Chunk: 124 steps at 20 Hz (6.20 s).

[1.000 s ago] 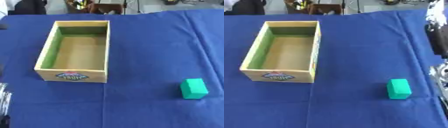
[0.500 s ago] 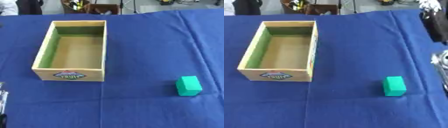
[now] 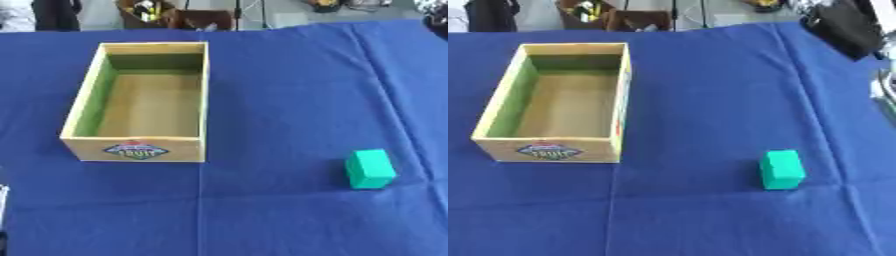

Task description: Pick up objects on the table and place them in the box.

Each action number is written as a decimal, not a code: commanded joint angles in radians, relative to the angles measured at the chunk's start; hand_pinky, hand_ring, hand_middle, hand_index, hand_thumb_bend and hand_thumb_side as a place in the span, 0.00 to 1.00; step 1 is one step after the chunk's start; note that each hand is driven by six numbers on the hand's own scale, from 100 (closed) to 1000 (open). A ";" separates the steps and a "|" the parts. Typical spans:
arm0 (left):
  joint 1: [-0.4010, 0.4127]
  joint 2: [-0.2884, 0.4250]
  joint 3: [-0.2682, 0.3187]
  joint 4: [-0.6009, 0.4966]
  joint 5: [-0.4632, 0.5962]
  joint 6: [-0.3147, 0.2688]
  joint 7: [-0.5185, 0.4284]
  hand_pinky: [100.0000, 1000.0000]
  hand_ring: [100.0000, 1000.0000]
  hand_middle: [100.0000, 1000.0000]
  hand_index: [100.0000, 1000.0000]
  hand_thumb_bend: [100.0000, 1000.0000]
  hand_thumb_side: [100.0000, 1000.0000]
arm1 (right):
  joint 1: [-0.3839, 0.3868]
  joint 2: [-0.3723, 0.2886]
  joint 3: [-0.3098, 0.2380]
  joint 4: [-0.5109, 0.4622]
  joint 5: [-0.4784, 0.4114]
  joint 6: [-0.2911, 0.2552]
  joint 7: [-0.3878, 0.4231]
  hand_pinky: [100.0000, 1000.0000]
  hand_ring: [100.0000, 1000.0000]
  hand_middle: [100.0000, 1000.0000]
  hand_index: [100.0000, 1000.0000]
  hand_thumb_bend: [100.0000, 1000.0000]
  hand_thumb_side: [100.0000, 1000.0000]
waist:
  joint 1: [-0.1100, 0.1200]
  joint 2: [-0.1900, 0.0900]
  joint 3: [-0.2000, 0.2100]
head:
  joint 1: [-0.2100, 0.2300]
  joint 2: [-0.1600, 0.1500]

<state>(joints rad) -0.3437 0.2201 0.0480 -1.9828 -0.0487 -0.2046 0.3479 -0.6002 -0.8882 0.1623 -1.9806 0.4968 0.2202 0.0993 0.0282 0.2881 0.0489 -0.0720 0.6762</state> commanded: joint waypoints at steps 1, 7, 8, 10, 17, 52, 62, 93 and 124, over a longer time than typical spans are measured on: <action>-0.006 0.027 0.001 -0.017 -0.002 0.003 -0.003 0.46 0.68 0.84 0.77 0.00 0.94 | -0.038 -0.088 0.023 -0.019 0.051 -0.011 0.123 0.83 0.87 0.81 0.86 0.08 1.00 | -0.003 -0.024 -0.002 | 0.002 0.004; -0.008 0.030 -0.003 -0.017 0.000 0.003 -0.008 0.46 0.68 0.84 0.78 0.00 0.94 | -0.062 -0.148 0.070 -0.019 0.097 -0.066 0.315 0.84 0.89 0.84 0.88 0.14 1.00 | 0.000 -0.024 -0.002 | 0.001 -0.004; -0.008 0.030 -0.003 -0.017 0.001 0.003 -0.008 0.46 0.68 0.84 0.77 0.00 0.94 | -0.059 -0.157 0.077 -0.019 0.098 -0.072 0.342 0.84 0.90 0.84 0.88 0.23 1.00 | 0.000 -0.023 -0.003 | 0.000 -0.005; -0.009 0.030 -0.004 -0.017 0.001 0.003 -0.010 0.46 0.68 0.84 0.77 0.00 0.94 | -0.050 -0.169 0.085 -0.019 0.092 -0.083 0.394 0.86 0.91 0.84 0.90 0.35 1.00 | -0.001 -0.022 -0.004 | 0.000 -0.009; -0.010 0.032 -0.004 -0.017 0.001 0.004 -0.010 0.46 0.68 0.84 0.77 0.00 0.94 | 0.000 -0.199 0.078 -0.019 0.052 -0.089 0.530 0.89 0.94 0.87 0.94 0.52 0.81 | 0.000 -0.019 -0.005 | 0.004 -0.020; -0.010 0.028 -0.007 -0.017 -0.002 0.009 -0.017 0.46 0.68 0.85 0.77 0.00 0.94 | 0.149 -0.239 0.157 -0.019 0.008 -0.058 0.743 0.90 0.93 0.81 0.94 0.49 0.45 | -0.005 -0.002 -0.007 | 0.007 -0.041; -0.012 0.024 -0.009 -0.017 -0.001 0.008 -0.020 0.46 0.68 0.85 0.77 0.00 0.94 | 0.181 -0.203 0.181 -0.019 0.105 -0.027 0.727 0.89 0.91 0.76 0.91 0.47 0.48 | 0.001 0.006 -0.005 | 0.002 -0.043; -0.016 0.017 -0.012 -0.017 0.000 0.007 -0.035 0.45 0.69 0.85 0.77 0.00 0.94 | 0.214 -0.182 0.201 0.084 0.206 0.007 0.734 0.87 0.89 0.76 0.90 0.26 0.36 | 0.019 0.029 0.006 | -0.016 -0.058; -0.009 0.019 -0.014 -0.017 -0.002 0.013 -0.041 0.46 0.69 0.85 0.77 0.00 0.95 | 0.085 -0.178 0.122 -0.019 0.165 0.088 0.472 0.72 0.68 0.34 0.38 0.00 0.41 | 0.007 0.022 0.007 | -0.009 -0.056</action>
<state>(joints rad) -0.3474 0.2275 0.0352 -1.9828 -0.0487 -0.1929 0.3092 -0.4989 -1.0439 0.3026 -1.9805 0.6681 0.3071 0.5821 0.0400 0.3325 0.0554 -0.0834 0.6301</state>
